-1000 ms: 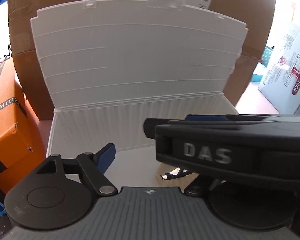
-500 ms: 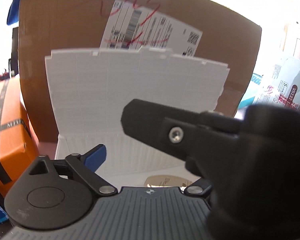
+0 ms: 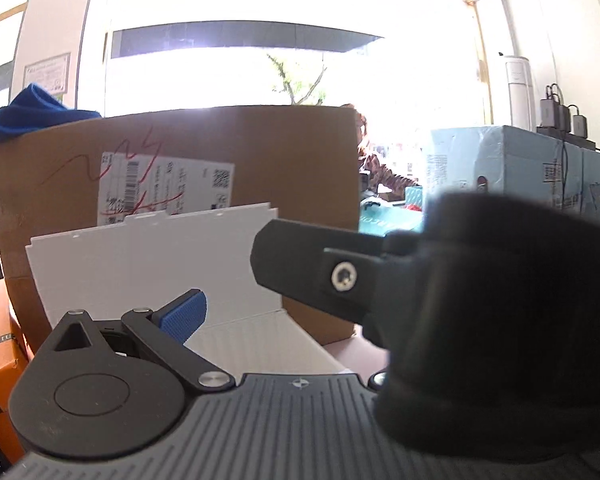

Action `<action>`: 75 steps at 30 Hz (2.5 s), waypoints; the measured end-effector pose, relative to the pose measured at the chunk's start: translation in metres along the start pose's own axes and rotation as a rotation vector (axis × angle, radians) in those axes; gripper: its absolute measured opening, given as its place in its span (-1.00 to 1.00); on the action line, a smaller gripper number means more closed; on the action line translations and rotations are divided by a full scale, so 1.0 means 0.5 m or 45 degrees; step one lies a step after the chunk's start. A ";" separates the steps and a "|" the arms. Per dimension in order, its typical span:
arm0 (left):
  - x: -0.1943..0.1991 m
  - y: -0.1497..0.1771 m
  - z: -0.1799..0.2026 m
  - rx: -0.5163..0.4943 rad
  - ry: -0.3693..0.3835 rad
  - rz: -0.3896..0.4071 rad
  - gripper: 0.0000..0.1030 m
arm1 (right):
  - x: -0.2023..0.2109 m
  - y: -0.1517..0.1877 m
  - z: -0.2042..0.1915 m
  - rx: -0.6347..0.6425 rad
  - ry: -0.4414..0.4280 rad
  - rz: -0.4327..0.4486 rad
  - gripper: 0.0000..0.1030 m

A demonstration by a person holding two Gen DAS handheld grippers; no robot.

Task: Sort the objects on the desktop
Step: 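Withdraw the left tool and move it back to the cream cloth, then pinch the cream cloth with the left gripper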

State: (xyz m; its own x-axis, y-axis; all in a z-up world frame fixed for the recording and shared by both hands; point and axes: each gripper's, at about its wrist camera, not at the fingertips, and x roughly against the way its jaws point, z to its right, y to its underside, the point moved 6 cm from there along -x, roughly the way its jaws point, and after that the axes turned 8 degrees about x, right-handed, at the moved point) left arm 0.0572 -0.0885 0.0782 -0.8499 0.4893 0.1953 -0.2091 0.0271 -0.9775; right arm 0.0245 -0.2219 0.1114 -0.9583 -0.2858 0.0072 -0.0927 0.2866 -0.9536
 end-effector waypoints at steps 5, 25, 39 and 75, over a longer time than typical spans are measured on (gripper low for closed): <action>0.030 0.040 0.079 0.038 0.115 0.009 1.00 | 0.096 0.010 0.032 0.043 0.069 0.067 1.00; -0.048 0.216 0.119 0.213 0.224 -0.464 1.00 | 0.302 -0.025 0.286 0.017 0.527 0.157 1.00; -0.067 0.220 0.113 0.256 0.226 -0.528 1.00 | 0.405 -0.009 0.513 -0.258 0.776 -0.111 1.00; -0.163 0.219 0.332 0.273 0.456 -0.612 1.00 | 0.380 0.084 0.519 0.081 0.488 -0.564 0.01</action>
State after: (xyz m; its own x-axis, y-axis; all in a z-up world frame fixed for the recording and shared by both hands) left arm 0.0231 -0.2702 -0.0317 -0.4300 0.7282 0.5336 -0.6508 0.1596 -0.7423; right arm -0.0916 -0.5013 -0.0053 -0.8622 -0.0112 0.5064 -0.5017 0.1566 -0.8508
